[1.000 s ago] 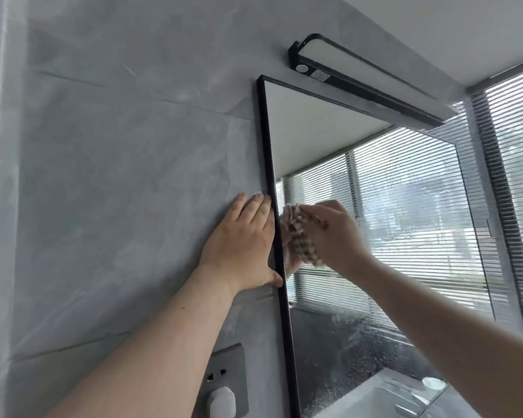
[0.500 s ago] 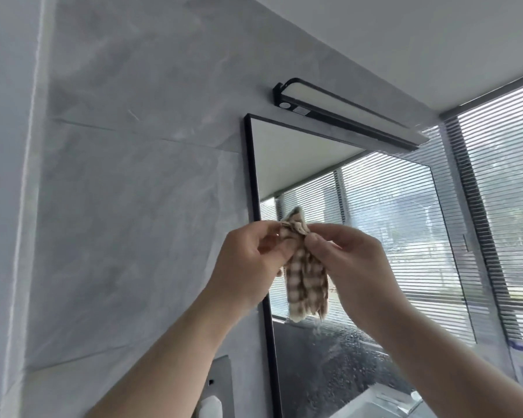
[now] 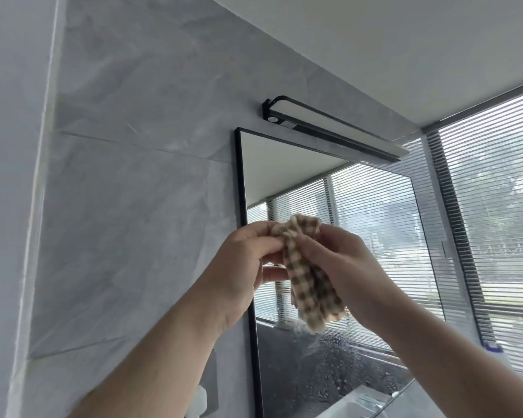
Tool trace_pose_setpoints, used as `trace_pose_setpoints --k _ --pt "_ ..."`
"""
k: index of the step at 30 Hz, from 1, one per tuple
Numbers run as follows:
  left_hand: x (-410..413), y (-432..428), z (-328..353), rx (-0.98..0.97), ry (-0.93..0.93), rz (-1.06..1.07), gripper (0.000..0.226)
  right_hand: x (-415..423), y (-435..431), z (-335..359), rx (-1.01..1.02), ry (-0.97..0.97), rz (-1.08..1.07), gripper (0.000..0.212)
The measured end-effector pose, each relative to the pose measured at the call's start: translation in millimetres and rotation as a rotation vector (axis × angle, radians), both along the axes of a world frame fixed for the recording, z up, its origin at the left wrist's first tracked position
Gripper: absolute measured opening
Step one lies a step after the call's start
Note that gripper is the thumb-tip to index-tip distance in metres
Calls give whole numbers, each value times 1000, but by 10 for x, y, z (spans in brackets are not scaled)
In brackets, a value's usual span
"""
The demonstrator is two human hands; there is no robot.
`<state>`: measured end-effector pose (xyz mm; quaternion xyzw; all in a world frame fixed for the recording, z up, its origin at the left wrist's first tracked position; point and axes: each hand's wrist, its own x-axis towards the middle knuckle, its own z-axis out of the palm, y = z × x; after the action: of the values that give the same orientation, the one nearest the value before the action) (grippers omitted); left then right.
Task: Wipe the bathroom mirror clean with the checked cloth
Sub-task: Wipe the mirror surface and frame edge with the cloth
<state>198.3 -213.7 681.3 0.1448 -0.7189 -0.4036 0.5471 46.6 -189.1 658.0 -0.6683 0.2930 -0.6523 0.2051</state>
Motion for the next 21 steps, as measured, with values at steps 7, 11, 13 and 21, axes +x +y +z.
trace_pose_setpoints --k 7,11,13,21 --pt "40 115 62 77 143 111 31 -137 100 135 124 -310 105 14" --pt "0 137 -6 74 46 166 38 -122 69 157 29 -212 -88 22" --pt "-36 147 -60 41 -124 219 56 -118 113 161 17 -170 -205 25" --pt "-136 130 -191 268 99 109 19 -230 124 -65 283 -258 -37 17"
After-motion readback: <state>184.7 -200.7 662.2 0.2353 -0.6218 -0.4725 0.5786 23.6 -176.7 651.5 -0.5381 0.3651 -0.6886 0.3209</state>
